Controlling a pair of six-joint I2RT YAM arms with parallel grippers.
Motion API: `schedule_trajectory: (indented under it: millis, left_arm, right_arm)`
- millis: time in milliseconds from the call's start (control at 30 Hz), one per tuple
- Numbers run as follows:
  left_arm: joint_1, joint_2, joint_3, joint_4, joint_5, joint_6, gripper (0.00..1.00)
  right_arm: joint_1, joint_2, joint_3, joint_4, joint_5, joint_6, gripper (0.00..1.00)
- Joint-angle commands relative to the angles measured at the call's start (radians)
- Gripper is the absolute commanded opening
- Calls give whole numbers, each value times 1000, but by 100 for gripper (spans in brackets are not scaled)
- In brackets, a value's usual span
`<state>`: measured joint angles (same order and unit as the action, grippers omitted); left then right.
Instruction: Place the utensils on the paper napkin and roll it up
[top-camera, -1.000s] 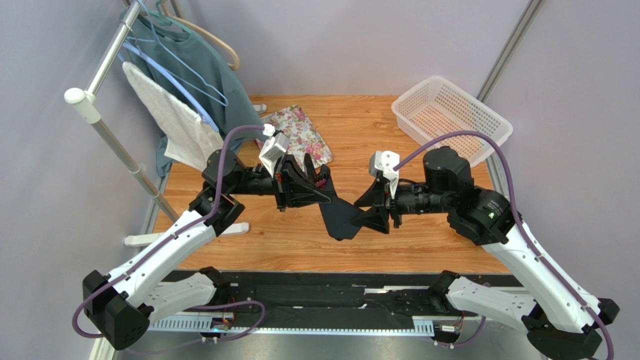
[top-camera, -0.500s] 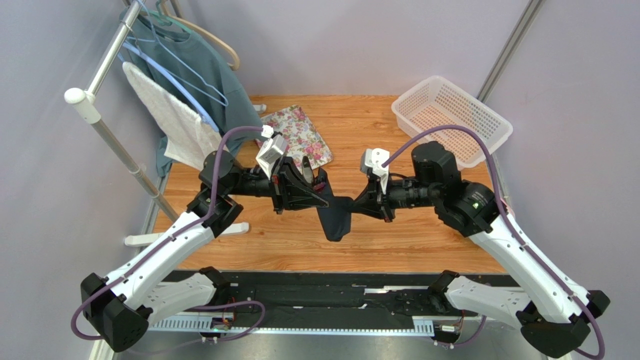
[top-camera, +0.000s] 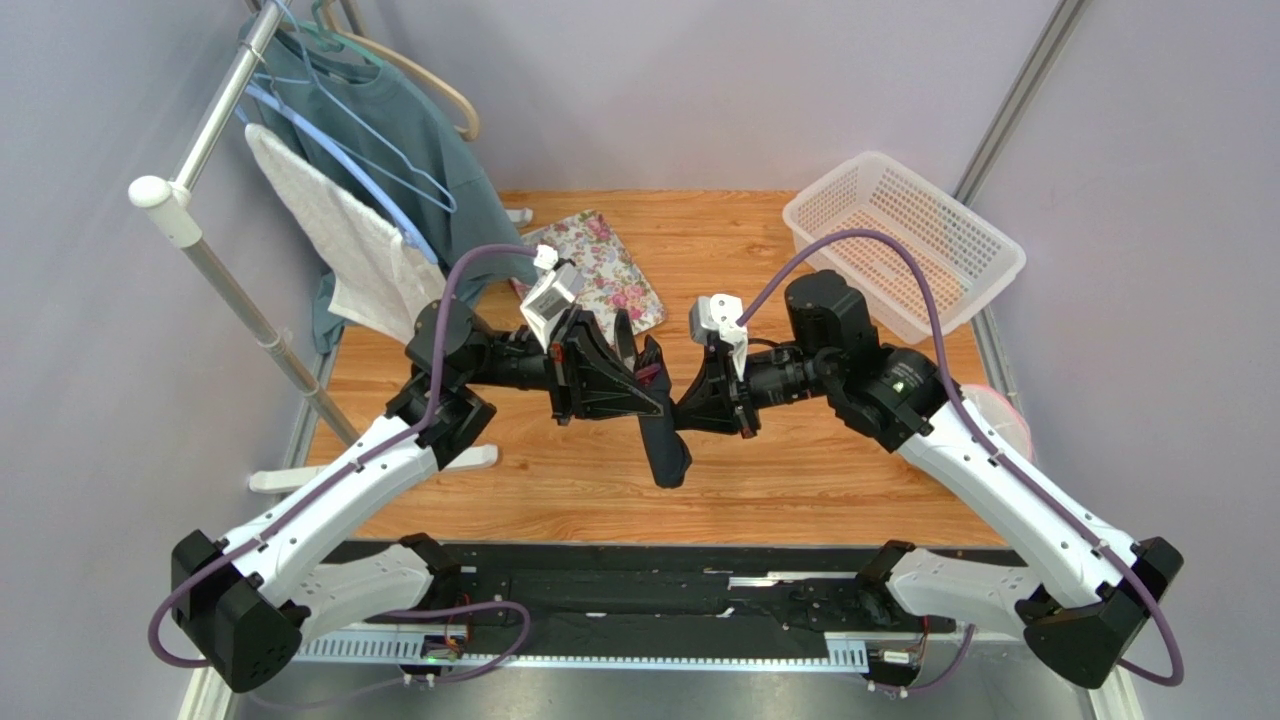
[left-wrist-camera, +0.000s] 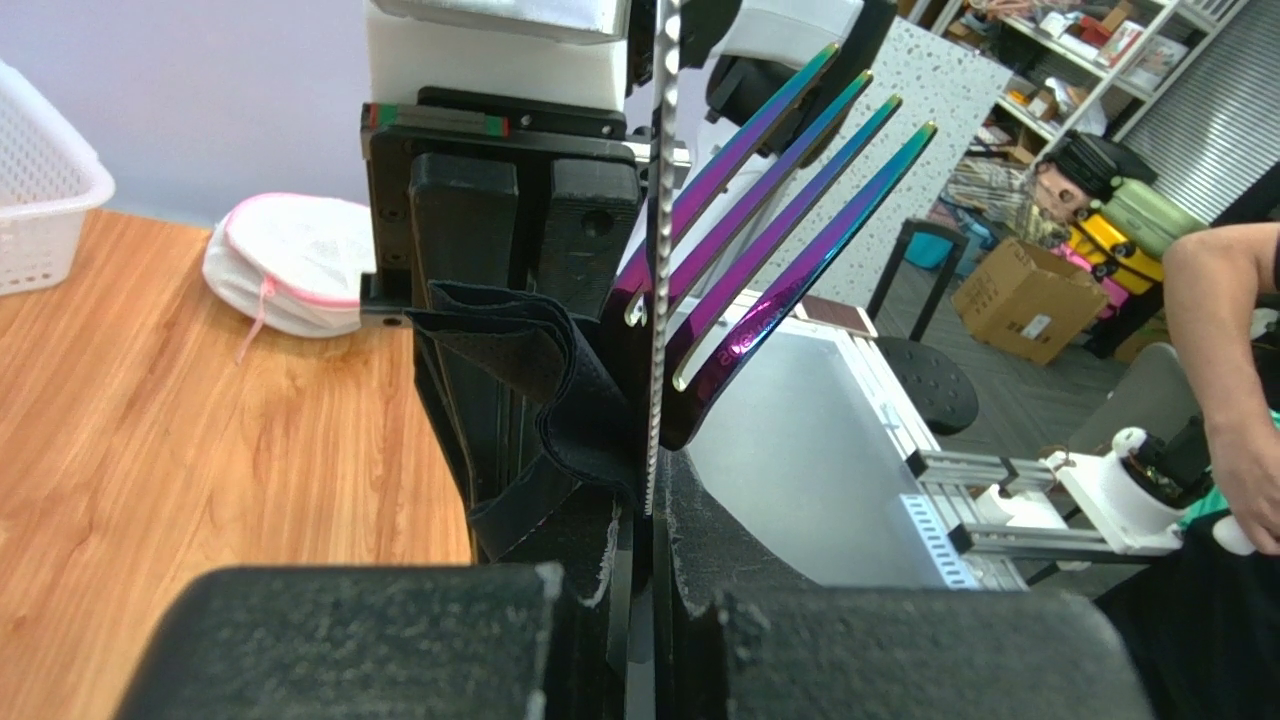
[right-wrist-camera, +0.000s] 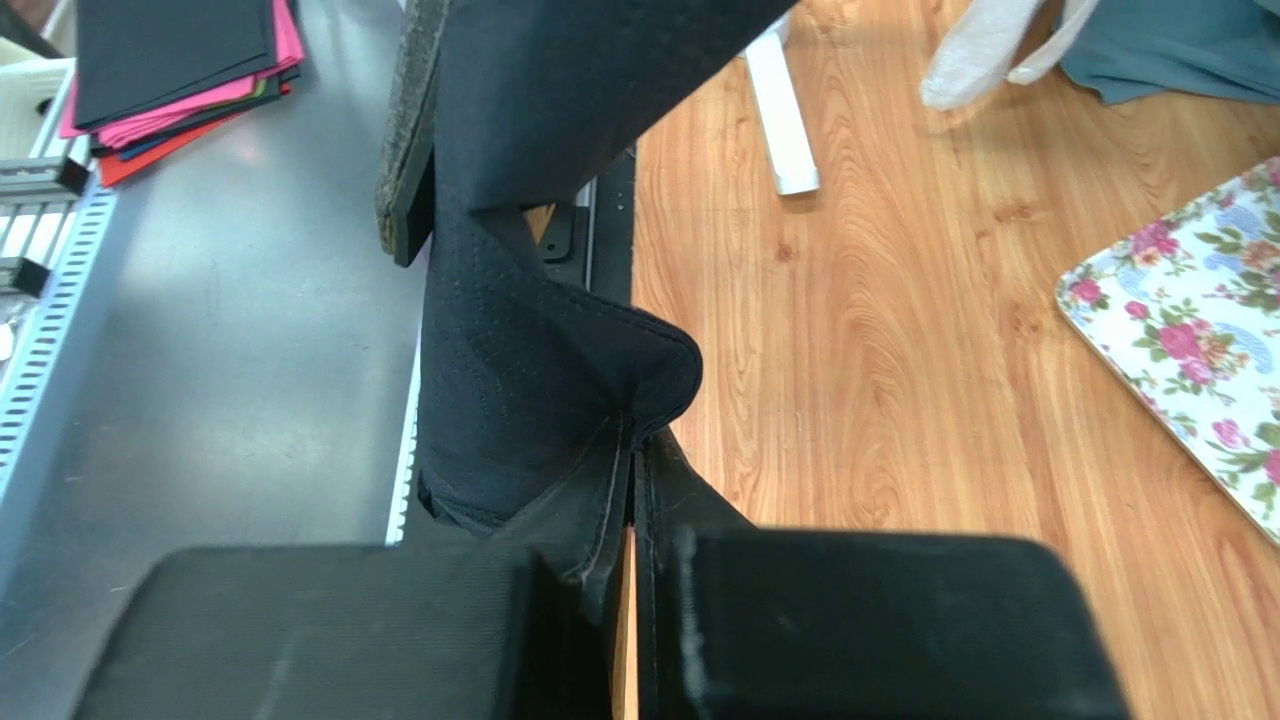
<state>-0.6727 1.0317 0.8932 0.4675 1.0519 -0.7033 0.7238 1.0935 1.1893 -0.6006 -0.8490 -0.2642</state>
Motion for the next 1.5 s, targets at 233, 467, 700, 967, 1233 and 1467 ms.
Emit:
schedule_trajectory:
  millis: [233, 467, 700, 967, 1233, 1467]
  left_arm:
    - [-19, -4, 61, 149, 0, -50, 0]
    - [22, -15, 20, 17, -105, -30, 0]
    - [102, 36, 4, -56, -213, -34, 0]
    - [113, 111, 45, -148, -303, -27, 0]
    - [119, 134, 67, -135, -285, -59, 0]
    - [119, 126, 59, -70, -228, -102, 0]
  right_arm:
    - [29, 0, -89, 191, -35, 149, 0]
    - [-44, -46, -24, 27, 154, 151, 30]
    - [-170, -127, 45, -125, 347, 174, 60]
    - [-212, -181, 116, -137, 303, 203, 59]
    - [-175, -135, 104, -44, 194, 324, 53]
    - [-138, -54, 84, 8, 189, 333, 55]
